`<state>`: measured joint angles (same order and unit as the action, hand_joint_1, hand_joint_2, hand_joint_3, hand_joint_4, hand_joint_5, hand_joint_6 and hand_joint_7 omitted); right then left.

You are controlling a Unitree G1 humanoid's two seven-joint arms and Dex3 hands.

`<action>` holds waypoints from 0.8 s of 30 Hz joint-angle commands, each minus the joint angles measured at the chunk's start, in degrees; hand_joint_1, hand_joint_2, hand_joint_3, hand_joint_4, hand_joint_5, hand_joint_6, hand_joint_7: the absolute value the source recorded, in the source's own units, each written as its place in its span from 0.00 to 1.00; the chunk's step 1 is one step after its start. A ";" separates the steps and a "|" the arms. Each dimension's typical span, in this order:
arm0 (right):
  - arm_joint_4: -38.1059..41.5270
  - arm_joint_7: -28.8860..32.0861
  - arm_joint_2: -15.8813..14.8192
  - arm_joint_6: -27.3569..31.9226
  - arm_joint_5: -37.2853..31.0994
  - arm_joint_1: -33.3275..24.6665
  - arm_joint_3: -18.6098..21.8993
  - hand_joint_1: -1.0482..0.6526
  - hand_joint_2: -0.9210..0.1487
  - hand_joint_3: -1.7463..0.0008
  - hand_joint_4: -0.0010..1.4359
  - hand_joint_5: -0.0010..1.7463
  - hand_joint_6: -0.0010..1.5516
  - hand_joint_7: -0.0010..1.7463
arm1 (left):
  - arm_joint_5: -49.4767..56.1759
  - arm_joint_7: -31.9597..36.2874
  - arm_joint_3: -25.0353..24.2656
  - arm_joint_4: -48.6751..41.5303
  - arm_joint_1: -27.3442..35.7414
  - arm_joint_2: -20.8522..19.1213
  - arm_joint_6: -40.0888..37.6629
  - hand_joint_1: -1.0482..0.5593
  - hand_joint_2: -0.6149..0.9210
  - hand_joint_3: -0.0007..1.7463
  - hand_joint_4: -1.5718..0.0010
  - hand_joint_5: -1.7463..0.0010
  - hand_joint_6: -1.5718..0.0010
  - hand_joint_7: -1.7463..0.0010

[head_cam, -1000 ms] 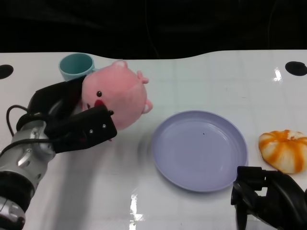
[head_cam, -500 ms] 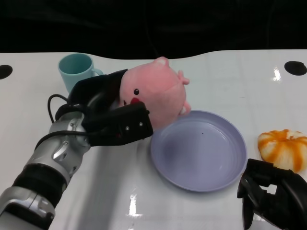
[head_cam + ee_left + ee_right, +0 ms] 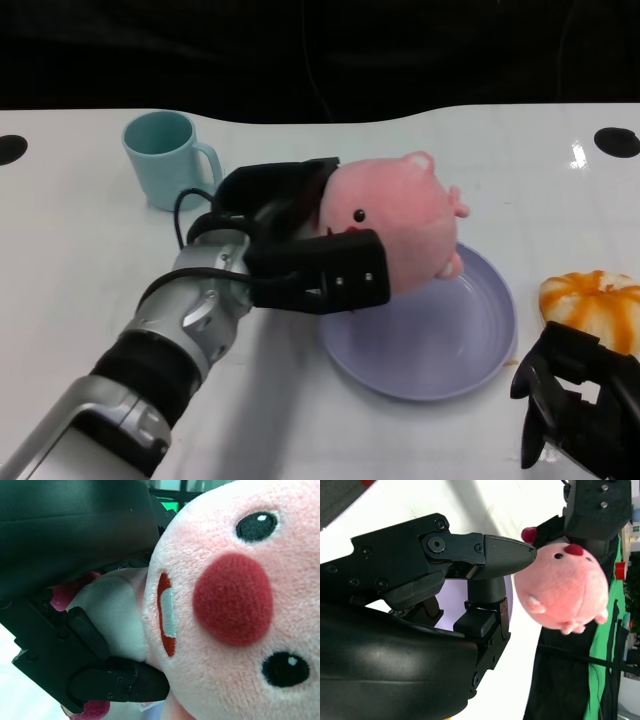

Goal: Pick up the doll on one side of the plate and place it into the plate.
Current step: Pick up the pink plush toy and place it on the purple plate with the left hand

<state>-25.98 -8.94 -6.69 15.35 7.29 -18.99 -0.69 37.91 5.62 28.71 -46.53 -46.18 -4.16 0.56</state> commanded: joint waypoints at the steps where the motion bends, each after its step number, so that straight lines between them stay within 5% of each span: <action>1: -0.90 0.55 -0.14 0.43 -0.40 -0.56 0.17 0.25 0.00 0.70 0.58 1.00 0.38 1.00 | 0.35 -1.13 0.52 -0.66 -2.49 1.05 -0.93 0.48 0.82 0.53 0.43 0.00 0.58 0.08; 3: -1.02 0.61 -0.02 0.48 -0.33 -0.67 0.14 0.25 0.00 0.70 0.58 1.00 0.37 1.00 | 0.38 -1.80 0.93 -1.19 -3.01 1.90 -1.51 0.47 0.85 0.47 0.46 0.00 0.56 0.27; 5: -1.25 0.68 0.16 0.81 -0.07 -0.72 0.17 0.25 0.00 0.71 0.57 1.00 0.36 1.00 | 0.71 -2.68 1.64 -2.09 -3.72 2.85 -2.54 0.46 0.87 0.43 0.48 0.00 0.54 0.35; 7: -1.55 0.87 0.32 1.23 0.00 -0.76 0.16 0.25 0.00 0.71 0.57 1.00 0.36 1.00 | 0.94 -3.12 2.20 -3.01 -4.31 3.55 -3.21 0.47 0.89 0.39 0.49 0.00 0.47 0.58; 10: -2.14 1.05 0.21 1.73 -0.32 -0.85 -0.01 0.26 0.00 0.71 0.57 1.00 0.35 1.00 | 0.84 -3.97 2.61 -4.43 -4.98 4.69 -4.42 0.47 0.91 0.36 0.50 0.00 0.44 0.70; 15: -1.86 0.62 0.15 0.93 -0.10 -0.98 0.13 0.26 0.00 0.70 0.57 1.00 0.36 1.00 | 0.37 -4.60 2.77 -6.66 -5.67 5.87 -4.69 0.47 0.90 0.34 0.51 0.00 0.40 0.67; 16: -1.83 0.55 0.21 0.92 0.05 -1.00 0.17 0.25 0.00 0.70 0.57 1.00 0.36 1.00 | -0.17 -5.15 2.46 -6.51 -5.51 5.93 -4.39 0.48 0.89 0.36 0.49 0.00 0.47 0.38; 17: -1.83 0.57 0.22 0.91 -0.01 -1.03 0.14 0.25 0.00 0.70 0.57 1.00 0.36 1.00 | -1.23 -6.16 1.82 -6.20 -5.22 5.96 -3.81 0.49 0.88 0.36 0.49 0.00 0.52 0.26; 18: -1.86 0.61 0.24 0.95 -0.05 -1.05 0.11 0.25 0.00 0.70 0.57 1.00 0.36 1.00 | -2.13 -7.03 1.32 -5.95 -5.00 5.95 -3.32 0.49 0.89 0.32 0.53 0.00 0.55 0.26; 21: -2.16 0.73 0.24 1.45 -0.09 -1.14 0.07 0.25 0.00 0.71 0.57 1.00 0.36 1.00 | -4.58 -10.52 0.32 -5.60 -4.63 5.72 -1.79 0.50 0.96 0.14 0.58 0.11 0.54 0.52; 24: -2.09 0.42 0.03 1.40 0.04 -1.10 0.10 0.26 0.00 0.71 0.57 1.00 0.36 1.00 | -5.76 -13.30 0.12 -4.25 -3.81 4.88 0.35 0.47 1.00 0.09 0.61 0.20 0.61 0.71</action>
<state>-27.49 -8.36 -6.44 16.55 6.88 -19.98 -0.90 33.05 -6.22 29.30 -52.18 -49.52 1.46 -0.45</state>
